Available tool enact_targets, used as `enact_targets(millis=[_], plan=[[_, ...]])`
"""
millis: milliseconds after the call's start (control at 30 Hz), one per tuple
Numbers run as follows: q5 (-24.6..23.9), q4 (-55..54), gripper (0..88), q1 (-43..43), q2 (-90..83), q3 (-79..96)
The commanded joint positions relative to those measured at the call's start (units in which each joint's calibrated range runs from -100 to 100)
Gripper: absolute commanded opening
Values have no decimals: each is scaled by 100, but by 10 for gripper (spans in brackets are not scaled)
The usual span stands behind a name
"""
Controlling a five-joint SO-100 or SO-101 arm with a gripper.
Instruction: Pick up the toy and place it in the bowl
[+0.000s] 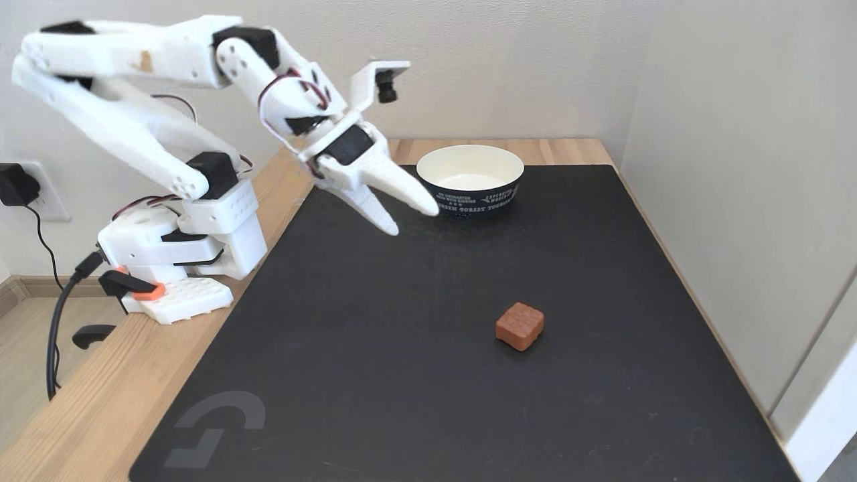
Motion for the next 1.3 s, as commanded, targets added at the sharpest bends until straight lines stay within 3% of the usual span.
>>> enact_targets(millis=[0, 300, 500, 767, 1067, 1167, 1267], plan=[[-69, 367, 431, 36, 2657, -2685], [-17, 2035, 431, 27, 5842, -6471], [129, 2365, 431, 86, 7143, -8228], [369, 2526, 431, 471, 8593, -9751], [369, 2459, 430, 571, 9194, -9995], [369, 2450, 348, 580, 9294, -9995], [369, 2450, 143, 580, 9335, -9995]])
